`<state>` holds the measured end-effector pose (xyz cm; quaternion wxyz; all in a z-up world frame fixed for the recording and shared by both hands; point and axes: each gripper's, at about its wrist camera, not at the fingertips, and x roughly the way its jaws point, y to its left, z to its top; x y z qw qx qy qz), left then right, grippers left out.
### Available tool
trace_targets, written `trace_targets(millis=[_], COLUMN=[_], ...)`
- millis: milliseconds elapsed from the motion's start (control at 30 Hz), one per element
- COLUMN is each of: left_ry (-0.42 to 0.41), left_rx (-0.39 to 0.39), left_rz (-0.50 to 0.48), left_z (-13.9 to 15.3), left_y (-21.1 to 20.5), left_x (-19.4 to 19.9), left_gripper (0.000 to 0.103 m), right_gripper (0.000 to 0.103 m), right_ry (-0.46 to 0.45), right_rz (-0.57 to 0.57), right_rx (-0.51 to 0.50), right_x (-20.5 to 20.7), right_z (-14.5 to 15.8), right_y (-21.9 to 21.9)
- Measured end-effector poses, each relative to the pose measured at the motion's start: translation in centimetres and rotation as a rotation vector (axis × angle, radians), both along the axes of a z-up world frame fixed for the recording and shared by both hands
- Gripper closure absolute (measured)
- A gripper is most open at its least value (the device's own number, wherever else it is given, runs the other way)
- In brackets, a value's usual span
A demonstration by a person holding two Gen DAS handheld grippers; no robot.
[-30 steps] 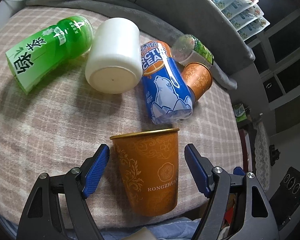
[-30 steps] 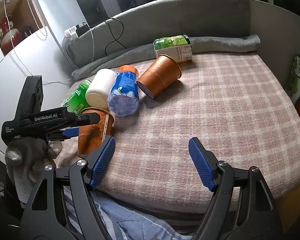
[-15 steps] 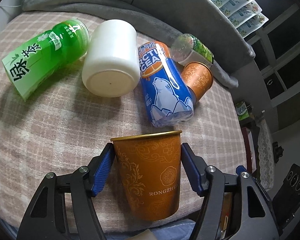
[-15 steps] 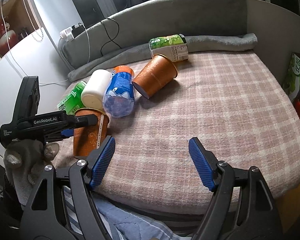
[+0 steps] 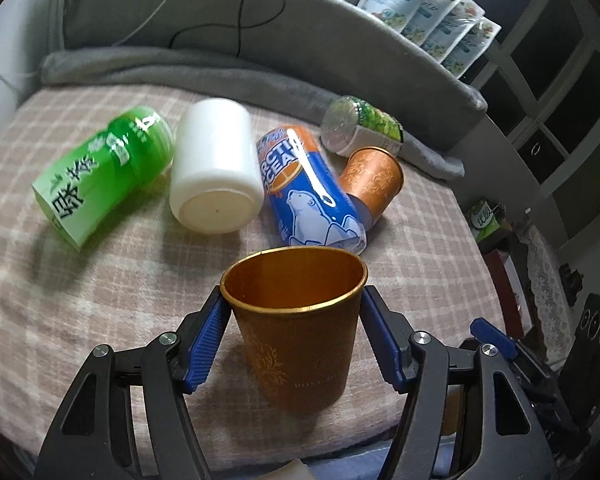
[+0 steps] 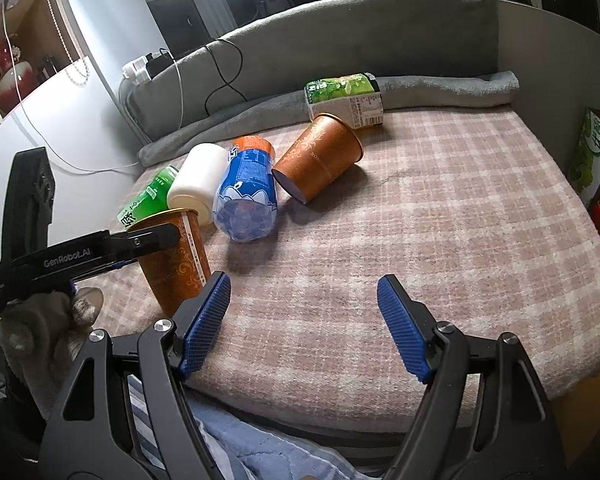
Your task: Flip cup upright
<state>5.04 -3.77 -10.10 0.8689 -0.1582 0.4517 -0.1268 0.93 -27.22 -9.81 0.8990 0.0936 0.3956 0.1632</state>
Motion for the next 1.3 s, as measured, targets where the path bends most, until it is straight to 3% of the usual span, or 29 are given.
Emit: trace_targets(millis=[333,633,800,1300], left_ry=[-0.089,-0.26,-0.298,-0.314], left_rx=[0.082,0.26,0.314,0.326], left_rz=[-0.017,-0.007,-0.008,-0.005], left_z=[0.8,1.4,1.2,0.3], left_y=[-0.6,-2.0,-2.7,-2.6], left_x=[-0.8,-1.6,-1.5,-1.7], left_gripper=[0.038,0.038,0.038,0.038], right_gripper=[0.025,0.024,0.025,0.025], right_ry=[0.002,0.001,0.001,-0.002], right_rz=[-0.011,-0.012,-0.012,-0.011], right_rx=[0.004,0.006,0.006,0.007], right_x=[0.2,0.4,0.4,0.4], right_z=[-0.2,-0.3,-0.3,-0.3], right_y=[-0.2,-0.3,-0.3,-0.3])
